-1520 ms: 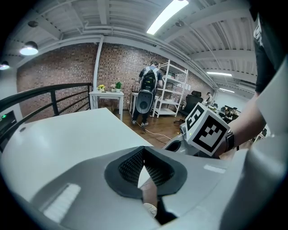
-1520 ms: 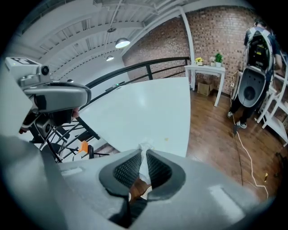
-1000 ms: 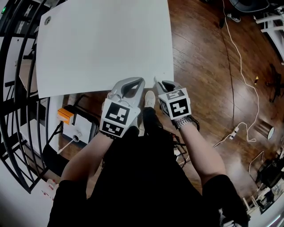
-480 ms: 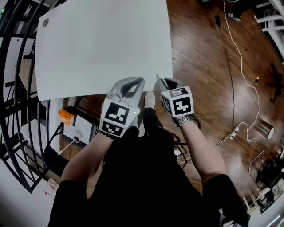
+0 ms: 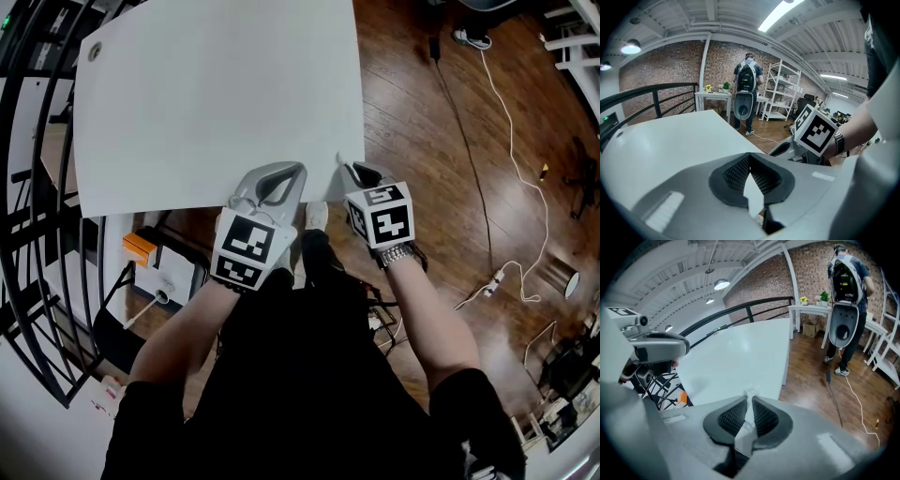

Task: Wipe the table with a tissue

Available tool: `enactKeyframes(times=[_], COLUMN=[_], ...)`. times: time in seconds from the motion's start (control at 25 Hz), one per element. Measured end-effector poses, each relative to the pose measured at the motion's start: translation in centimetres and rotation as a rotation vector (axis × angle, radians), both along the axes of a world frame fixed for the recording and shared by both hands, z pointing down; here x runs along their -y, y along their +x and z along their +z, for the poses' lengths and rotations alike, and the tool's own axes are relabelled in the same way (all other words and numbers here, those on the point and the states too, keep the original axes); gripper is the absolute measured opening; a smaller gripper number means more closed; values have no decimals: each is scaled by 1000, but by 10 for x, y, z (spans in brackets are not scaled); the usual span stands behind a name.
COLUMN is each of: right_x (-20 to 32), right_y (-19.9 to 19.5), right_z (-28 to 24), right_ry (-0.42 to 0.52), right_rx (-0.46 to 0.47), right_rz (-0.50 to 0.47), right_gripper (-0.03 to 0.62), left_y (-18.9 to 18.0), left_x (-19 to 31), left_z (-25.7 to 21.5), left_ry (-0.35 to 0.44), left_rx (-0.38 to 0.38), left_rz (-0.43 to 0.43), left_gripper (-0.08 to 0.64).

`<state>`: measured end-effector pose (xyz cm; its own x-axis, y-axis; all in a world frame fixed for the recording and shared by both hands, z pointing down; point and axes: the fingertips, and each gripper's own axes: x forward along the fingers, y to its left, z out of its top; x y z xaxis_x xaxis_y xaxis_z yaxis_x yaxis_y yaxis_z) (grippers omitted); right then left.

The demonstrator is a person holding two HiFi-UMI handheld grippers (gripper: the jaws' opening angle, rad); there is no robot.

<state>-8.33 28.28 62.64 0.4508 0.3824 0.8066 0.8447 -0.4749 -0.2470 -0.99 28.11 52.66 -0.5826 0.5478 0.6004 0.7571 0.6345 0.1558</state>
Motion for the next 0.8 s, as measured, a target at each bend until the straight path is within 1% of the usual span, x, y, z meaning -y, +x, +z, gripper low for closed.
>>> enactKeyframes(times=[0.16, 0.4, 0.6, 0.8], right_x=[-6, -14, -11, -5], right_y=[-4, -26, -36, -37], right_z=[0, -5, -9, -16], right_ry=[-14, -51, -65, -78], right_rx=[11, 34, 40, 40], right_rz=[11, 75, 102, 115], right_gripper=[15, 15, 15, 17], left_y=[2, 2, 3, 2], left_x=[-4, -2, 2, 6], left_z=[0, -2, -4, -10], left_ry=[-5, -9, -15, -31], left_rx=[-2, -1, -3, -4], left_rz=[-5, -4, -1, 7], left_gripper=[15, 15, 15, 15])
